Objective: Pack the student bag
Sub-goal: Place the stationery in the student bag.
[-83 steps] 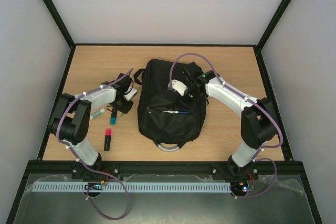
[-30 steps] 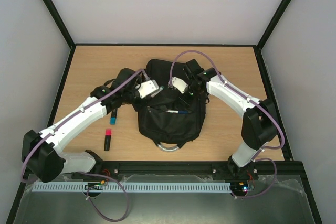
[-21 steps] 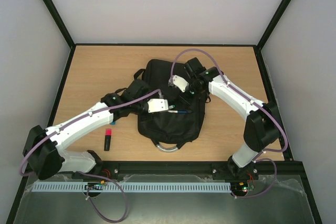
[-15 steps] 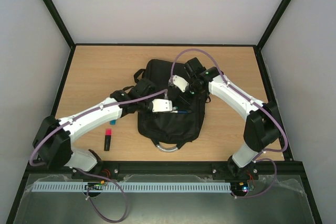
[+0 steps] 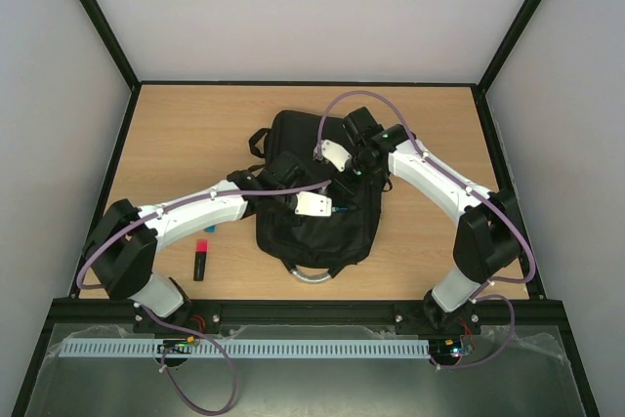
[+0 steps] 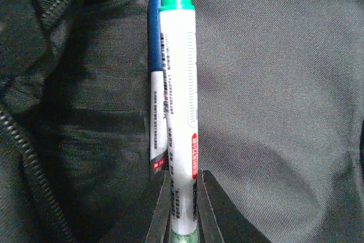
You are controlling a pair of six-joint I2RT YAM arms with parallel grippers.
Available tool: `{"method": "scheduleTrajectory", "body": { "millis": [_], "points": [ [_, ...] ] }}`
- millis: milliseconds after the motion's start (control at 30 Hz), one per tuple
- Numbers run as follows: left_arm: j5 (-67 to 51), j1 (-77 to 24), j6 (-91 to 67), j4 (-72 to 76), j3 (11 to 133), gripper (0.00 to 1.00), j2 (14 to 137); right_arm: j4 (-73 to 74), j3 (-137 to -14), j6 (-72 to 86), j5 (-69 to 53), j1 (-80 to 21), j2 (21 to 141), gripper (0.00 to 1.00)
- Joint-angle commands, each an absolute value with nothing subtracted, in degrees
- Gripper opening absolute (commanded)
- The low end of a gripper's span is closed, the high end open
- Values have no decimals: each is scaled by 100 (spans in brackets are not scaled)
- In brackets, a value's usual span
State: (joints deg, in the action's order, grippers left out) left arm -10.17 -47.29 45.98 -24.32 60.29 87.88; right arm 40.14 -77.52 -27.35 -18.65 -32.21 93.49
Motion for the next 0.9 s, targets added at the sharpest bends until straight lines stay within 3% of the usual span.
{"method": "scheduleTrajectory", "body": {
  "millis": [0,867],
  "points": [
    [-846,-4819,4823,-2307,6197,2,8947,4296,-7736,-2637,-2188,-3261,9042,1],
    [496,-5023,4692,-1905,6811,2,10109,4306,-7828,-2619,-2340,-3261,9114,1]
  ]
}}
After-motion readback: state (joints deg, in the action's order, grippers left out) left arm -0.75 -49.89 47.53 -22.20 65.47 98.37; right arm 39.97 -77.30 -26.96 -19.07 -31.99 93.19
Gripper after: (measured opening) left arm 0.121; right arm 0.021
